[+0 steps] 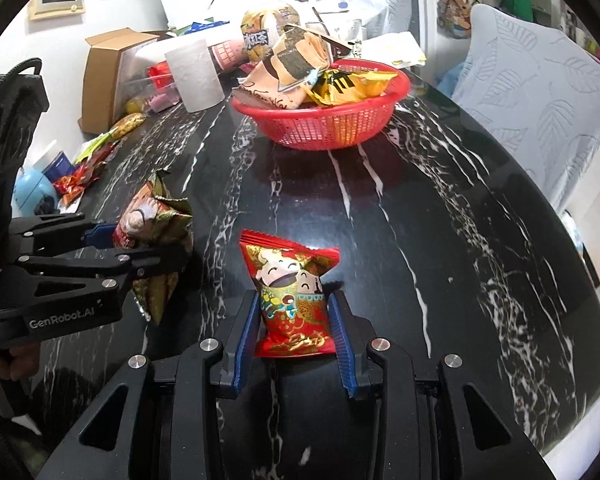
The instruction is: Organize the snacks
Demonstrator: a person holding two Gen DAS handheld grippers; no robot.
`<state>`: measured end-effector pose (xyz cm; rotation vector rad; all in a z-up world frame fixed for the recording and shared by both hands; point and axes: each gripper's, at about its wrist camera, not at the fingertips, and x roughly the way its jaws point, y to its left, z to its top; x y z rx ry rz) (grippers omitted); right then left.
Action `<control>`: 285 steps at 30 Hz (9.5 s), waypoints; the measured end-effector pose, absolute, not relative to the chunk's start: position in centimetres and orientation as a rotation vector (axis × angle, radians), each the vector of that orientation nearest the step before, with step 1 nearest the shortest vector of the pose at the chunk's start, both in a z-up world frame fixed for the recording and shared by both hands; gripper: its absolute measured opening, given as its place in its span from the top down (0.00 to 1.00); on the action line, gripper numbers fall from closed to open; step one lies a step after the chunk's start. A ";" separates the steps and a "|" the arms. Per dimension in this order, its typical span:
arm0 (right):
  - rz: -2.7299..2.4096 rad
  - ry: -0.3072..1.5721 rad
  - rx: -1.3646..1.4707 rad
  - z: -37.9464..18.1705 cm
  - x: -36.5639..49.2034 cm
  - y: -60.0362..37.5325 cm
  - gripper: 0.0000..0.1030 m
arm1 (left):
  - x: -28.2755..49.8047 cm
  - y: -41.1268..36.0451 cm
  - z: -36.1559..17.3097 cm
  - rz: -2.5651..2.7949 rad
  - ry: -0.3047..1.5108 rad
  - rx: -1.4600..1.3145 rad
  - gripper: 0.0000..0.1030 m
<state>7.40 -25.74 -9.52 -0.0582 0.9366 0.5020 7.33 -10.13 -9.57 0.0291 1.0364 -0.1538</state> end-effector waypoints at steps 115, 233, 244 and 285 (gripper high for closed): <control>0.372 0.799 -0.057 -2.9 28.5 -28.1 0.68 | 34.1 -16.6 -3.7 -0.569 0.969 0.506 0.22; 0.216 0.665 0.005 1.5 4.1 -29.1 0.19 | 4.1 -9.6 2.2 -0.088 0.632 -0.021 0.15; 0.231 0.657 0.010 1.9 3.5 -29.3 0.19 | 3.1 -10.2 2.9 -0.112 0.620 -0.018 0.15; 0.195 0.646 0.002 2.8 2.1 -29.9 0.19 | 2.2 -10.6 2.8 -0.160 0.639 0.016 0.15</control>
